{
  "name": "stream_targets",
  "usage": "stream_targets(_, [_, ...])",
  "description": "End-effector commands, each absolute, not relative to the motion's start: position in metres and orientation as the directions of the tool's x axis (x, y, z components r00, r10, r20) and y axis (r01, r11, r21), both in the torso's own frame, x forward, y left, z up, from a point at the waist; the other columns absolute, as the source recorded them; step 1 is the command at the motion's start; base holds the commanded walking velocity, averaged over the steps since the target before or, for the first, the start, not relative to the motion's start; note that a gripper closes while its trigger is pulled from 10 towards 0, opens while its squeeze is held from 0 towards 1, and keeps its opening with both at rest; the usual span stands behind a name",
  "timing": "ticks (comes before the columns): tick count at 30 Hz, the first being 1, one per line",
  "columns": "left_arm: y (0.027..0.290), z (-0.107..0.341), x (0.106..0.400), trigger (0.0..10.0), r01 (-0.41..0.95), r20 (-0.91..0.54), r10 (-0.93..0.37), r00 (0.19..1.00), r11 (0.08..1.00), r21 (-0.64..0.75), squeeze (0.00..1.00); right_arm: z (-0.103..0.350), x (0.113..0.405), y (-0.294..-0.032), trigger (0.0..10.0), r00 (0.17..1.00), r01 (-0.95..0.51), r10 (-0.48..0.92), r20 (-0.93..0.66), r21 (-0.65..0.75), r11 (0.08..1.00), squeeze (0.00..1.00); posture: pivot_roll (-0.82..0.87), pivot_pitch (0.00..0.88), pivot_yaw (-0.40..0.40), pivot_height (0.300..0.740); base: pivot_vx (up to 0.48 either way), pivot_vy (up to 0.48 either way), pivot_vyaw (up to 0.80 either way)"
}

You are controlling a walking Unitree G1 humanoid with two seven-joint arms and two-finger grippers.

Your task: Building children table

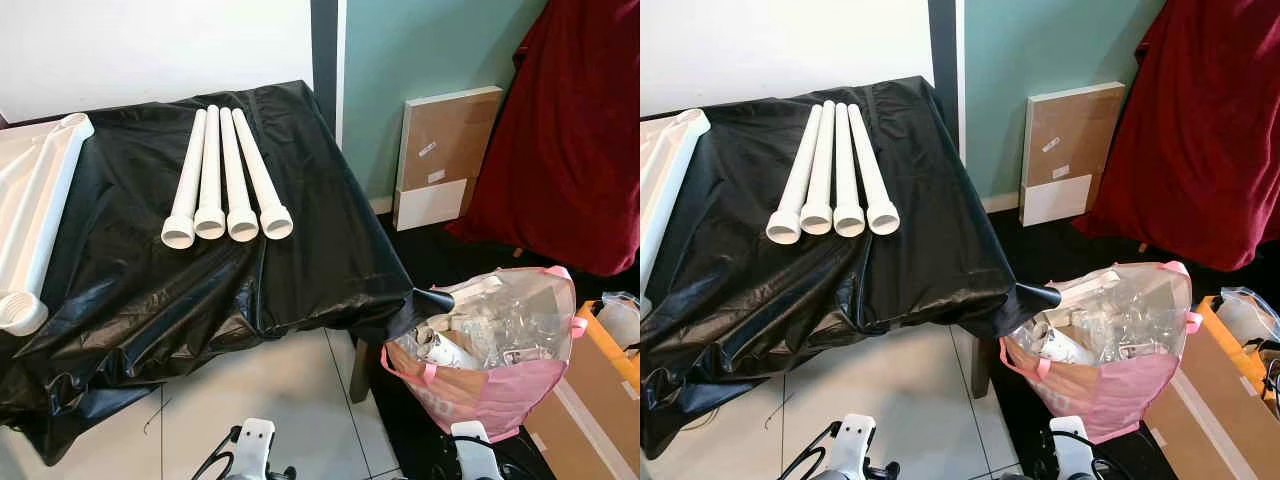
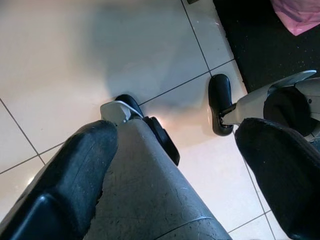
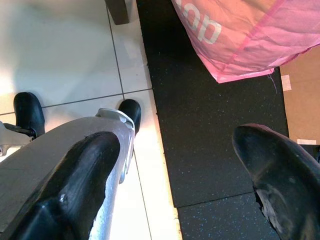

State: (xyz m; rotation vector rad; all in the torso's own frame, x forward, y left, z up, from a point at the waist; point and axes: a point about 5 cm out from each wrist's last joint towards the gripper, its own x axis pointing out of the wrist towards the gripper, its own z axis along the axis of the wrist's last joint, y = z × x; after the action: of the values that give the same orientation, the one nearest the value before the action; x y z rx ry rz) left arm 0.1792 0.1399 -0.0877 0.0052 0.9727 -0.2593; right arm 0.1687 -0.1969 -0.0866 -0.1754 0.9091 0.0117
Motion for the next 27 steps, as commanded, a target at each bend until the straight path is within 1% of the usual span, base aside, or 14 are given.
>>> stream_targets(1, [0.135, -0.099, 0.155, 10.0, 0.462, -0.877, -0.155, 0.455, 0.883, 0.084, 0.0, -0.094, 0.149, -0.203, 10.0, 0.557, -0.134, -0.055, -0.829, -0.155, 0.979, 0.0, -0.12, 0.0, 0.022, 0.74, 0.0, 0.0, 0.0])
stream_targets(7, [0.152, -0.095, 0.166, 10.0, 0.443, -0.876, -0.132, 0.464, 0.891, 0.1, 0.0, -0.093, 0.153, -0.205, 10.0, 0.558, -0.127, -0.063, -0.827, -0.161, 0.979, 0.0, -0.13, 0.0, 0.02, 0.74, 0.0, 0.0, 0.0])
stream_targets(11, [0.156, -0.091, 0.173, 10.0, 0.406, -0.868, -0.124, 0.481, 0.909, 0.096, 0.0, -0.093, 0.152, -0.207, 10.0, 0.556, -0.116, -0.071, -0.828, -0.162, 0.98, 0.0, -0.14, 0.0, 0.022, 0.74, 0.0, 0.0, 0.0])
stream_targets(12, [0.157, -0.09, 0.175, 10.0, 0.372, -0.863, -0.126, 0.49, 0.925, 0.076, 0.0, -0.093, 0.152, -0.208, 10.0, 0.556, -0.11, -0.073, -0.828, -0.161, 0.981, 0.0, -0.14, 0.0, 0.025, 0.74, 0.0, 0.0, 0.0])
stream_targets(21, [0.151, -0.09, 0.175, 10.0, 0.361, -0.86, -0.147, 0.488, 0.932, 0.046, 0.0, -0.091, 0.156, -0.207, 10.0, 0.565, -0.102, -0.076, -0.822, -0.16, 0.982, 0.0, -0.15, 0.0, 0.033, 0.74, 0.0, 0.0, 0.0])
stream_targets(24, [0.151, -0.091, 0.174, 10.0, 0.315, -0.862, -0.144, 0.486, 0.949, 0.019, 0.0, -0.091, 0.156, -0.206, 10.0, 0.565, -0.102, -0.075, -0.822, -0.16, 0.982, 0.0, -0.15, 0.0, 0.034, 0.74, 0.0, 0.0, 0.0])
stream_targets(27, [0.151, -0.092, 0.173, 10.0, 0.301, -0.861, -0.138, 0.489, 0.953, 0.019, 0.0, -0.092, 0.154, -0.207, 10.0, 0.562, -0.102, -0.078, -0.823, -0.162, 0.982, 0.0, -0.14, 0.0, 0.032, 0.74, 0.0, 0.0, 0.0])
